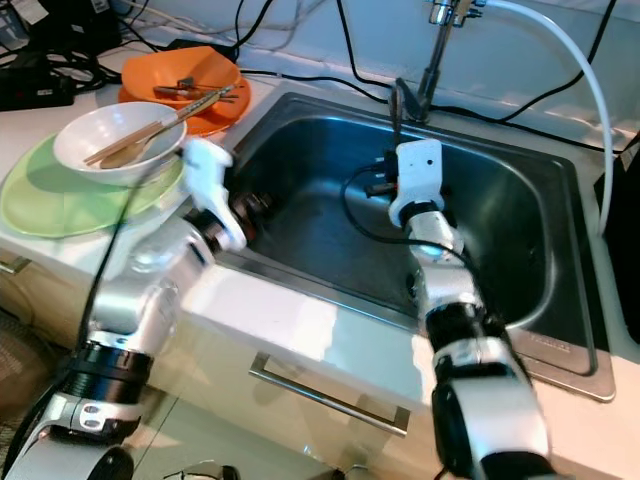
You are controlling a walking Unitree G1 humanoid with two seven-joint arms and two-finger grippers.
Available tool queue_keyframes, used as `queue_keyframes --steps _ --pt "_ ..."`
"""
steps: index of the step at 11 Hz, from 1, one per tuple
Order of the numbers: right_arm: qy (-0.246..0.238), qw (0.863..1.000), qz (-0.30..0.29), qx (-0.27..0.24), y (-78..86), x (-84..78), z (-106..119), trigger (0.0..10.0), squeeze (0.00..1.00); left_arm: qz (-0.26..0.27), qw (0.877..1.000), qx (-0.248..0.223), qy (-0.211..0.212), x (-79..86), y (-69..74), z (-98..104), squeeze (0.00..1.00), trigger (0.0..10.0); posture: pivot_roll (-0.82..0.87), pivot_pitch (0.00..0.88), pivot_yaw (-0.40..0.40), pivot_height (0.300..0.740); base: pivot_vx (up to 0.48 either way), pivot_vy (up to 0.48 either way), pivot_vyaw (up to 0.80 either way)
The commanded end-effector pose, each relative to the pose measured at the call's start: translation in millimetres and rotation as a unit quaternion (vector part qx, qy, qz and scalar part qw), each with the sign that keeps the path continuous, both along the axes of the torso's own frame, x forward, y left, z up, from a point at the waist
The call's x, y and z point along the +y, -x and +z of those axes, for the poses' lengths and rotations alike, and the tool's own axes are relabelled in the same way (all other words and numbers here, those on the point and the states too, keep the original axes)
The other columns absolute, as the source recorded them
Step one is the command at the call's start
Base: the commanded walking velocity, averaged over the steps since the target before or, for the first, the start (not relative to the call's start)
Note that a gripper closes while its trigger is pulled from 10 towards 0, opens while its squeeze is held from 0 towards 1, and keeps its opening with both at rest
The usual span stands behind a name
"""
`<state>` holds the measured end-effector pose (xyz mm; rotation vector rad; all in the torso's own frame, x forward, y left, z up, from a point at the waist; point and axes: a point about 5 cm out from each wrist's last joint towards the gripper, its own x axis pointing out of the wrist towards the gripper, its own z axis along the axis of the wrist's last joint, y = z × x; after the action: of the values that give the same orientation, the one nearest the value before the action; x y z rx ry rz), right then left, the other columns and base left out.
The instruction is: Kitchen organization
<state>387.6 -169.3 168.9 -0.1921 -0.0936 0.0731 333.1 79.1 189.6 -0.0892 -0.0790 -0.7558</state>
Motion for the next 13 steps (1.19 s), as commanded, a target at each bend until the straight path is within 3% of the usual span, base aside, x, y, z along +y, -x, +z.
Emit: queue_keyframes --steps 1,3,9,12,13 --pt "0.012 1.0 -0.008 -0.001 -4.6 -4.5 7 10.0 0.0 -0.008 0.999 0.026 -0.026 -1.4 1.6 -13 0.0 10.0 0.05 0.061 -0.017 0.74 0.0 0.0 0.0" --pt "0.03 0.999 -0.015 0.03 -10.4 -4.3 5 10.0 0.0 -0.015 0.996 0.053 -0.067 -4.7 1.0 -24 0.0 10.0 0.05 0.056 -0.022 0.74 0.0 0.0 0.0" --pt "0.049 0.99 0.033 0.124 -12.3 18.7 -18 10.0 0.0 -0.005 0.992 0.082 -0.091 -10.8 0.5 -29 0.0 10.0 0.06 0.046 -0.042 0.74 0.0 0.0 0.0" --pt "0.051 0.988 0.046 0.138 -10.6 24.2 -24 10.0 0.0 -0.009 0.992 0.089 -0.087 -13.7 2.7 -30 0.0 10.0 0.06 0.042 -0.047 0.74 0.0 0.0 0.0" --pt "0.051 0.987 0.051 0.142 -9.6 25.7 -27 10.0 0.67 -0.009 0.992 0.091 -0.086 -14.7 3.1 -30 0.0 10.0 0.06 0.039 -0.048 0.74 0.0 0.0 0.0"
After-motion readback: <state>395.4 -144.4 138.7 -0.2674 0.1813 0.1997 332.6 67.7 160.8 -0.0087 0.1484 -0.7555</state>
